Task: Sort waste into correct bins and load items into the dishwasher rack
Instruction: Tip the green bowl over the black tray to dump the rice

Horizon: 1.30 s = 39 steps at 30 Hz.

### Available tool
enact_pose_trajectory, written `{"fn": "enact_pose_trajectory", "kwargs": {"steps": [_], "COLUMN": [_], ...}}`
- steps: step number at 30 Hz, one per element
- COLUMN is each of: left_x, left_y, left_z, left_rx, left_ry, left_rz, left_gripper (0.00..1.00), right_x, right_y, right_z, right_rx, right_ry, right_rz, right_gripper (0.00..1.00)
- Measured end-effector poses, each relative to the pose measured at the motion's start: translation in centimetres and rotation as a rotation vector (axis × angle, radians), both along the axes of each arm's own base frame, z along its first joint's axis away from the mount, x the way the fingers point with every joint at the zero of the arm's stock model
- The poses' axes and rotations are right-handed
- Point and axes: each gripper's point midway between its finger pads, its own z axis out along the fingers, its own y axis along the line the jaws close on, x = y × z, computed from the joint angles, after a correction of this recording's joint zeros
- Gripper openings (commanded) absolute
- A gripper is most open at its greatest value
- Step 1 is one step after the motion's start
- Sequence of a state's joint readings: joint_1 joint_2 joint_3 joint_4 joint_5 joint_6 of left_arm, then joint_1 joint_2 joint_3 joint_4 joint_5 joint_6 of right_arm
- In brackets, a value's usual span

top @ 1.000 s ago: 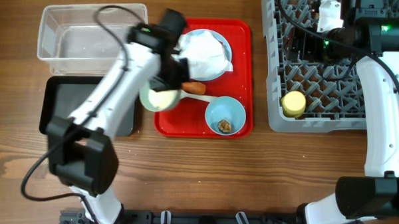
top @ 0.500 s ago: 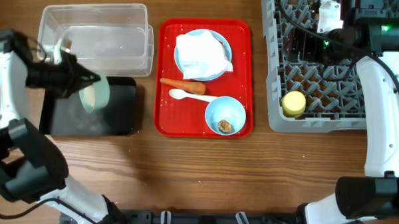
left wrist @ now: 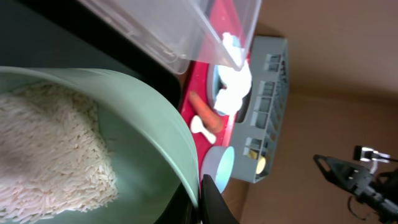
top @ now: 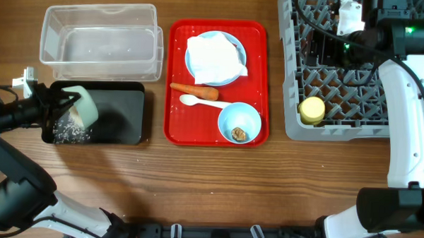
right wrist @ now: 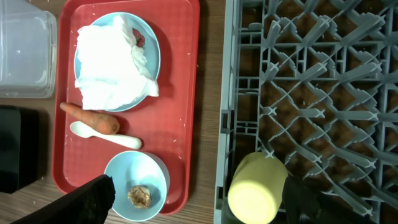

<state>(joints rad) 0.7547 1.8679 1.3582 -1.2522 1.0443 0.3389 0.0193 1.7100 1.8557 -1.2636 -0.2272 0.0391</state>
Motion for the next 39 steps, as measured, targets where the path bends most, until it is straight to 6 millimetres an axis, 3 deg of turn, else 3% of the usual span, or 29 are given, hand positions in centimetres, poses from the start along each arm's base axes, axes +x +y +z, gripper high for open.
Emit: {"fn": "enact_pose_trajectory", "kwargs": {"steps": [6,13,21,32,39], "left_x": [0.7,2.0,2.5,3.5,3.1], "left_y": [-0.9,-5.3,-8.3,-8.6,-7.9], "left_z": [1.0,2.0,2.6,5.8,6.9], "left_rx": [-0.046,-0.102,-0.133,-0.289,-0.376], "left_ry": [-0.043,-0.083,-0.098,-0.211,-0.189], "left_rz": [-0.007,-0.114,-0.19,-0.145,-0.089], "left_gripper": [0.04,0.04,0.04,0.04,0.04], "right_x": [0.0,-0.2,-0.3,-0.5,-0.5], "right_y": [0.0,0.0,0.0,0.0,-0.1], "right_z": [0.0,-0.1,-0.2,-0.2,-0.2], "right_rx": [0.0,0.0,0.0,0.0,-0.01], "right_ry": [0.0,0.007,0.015,0.022,0.02], "right_rz": [0.0,0.0,0.0,0.0,0.004], "right_gripper": [0.89,0.9,0.9,0.9,0.9]}}
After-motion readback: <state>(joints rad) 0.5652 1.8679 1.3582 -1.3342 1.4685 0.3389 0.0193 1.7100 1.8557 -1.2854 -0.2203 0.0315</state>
